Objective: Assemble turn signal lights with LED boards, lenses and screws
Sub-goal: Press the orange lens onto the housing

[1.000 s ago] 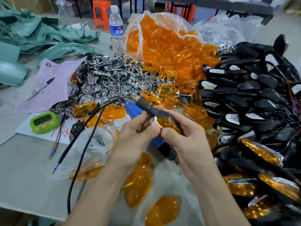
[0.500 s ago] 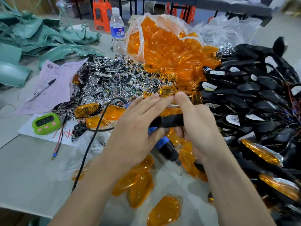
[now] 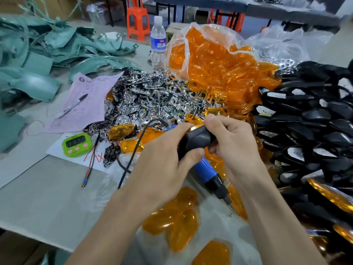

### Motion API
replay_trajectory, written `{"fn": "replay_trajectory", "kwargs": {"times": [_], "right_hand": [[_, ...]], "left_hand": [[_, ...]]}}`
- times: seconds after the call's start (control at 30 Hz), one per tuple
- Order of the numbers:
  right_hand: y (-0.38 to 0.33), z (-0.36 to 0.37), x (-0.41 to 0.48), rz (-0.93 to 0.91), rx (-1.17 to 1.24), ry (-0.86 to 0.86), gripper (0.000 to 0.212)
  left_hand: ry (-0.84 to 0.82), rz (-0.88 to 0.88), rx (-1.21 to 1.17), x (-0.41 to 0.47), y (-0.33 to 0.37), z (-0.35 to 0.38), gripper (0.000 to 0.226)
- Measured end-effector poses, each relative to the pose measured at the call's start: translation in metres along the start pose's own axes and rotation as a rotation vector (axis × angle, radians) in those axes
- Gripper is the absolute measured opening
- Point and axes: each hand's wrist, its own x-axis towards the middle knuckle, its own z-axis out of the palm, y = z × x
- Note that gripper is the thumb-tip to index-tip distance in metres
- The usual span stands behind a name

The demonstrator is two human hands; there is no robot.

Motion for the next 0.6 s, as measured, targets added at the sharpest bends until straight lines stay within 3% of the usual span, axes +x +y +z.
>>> {"fn": "replay_trajectory", "kwargs": {"times": [0.13,0.2,0.27,0.3,0.43,0.53,0.6], "right_hand": [[-0.016,0.021,0.021,-0.036,-0.153,-0.062,0.053],[-0.029,0.033,0.037,-0.016,-0.086,-0.098,0.065],[-0.034,0.048,0.053,0.061,0.029,-0.132,0.055],[-0.032,0.056,0.060,0.051,-0.033,-0.158,0.044],[-0.012,0.101,0.075,-0.052,-0.660,-0.438,0.019],[-0.006,0.133,0.072,-0.136,-0.864,-0.560,0.021],[-0.002,0.142,0.066,-0.147,-0.883,-0.575,0.012]], "left_hand": [[-0.007,-0.085,-0.110,0.010,-0.007,-0.014,0.034],[-0.010,-0.207,-0.460,0.016,-0.013,-0.020,0.029],[0.122,-0.380,-0.756,0.020,-0.024,-0.029,0.010],[0.204,-0.458,-0.827,0.021,-0.032,-0.037,0.002],[0.476,-0.656,-1.073,0.015,-0.072,-0.071,0.021],[0.566,-0.703,-1.080,0.008,-0.090,-0.088,0.024],[0.586,-0.714,-1.065,0.004,-0.098,-0.095,0.024]]}}
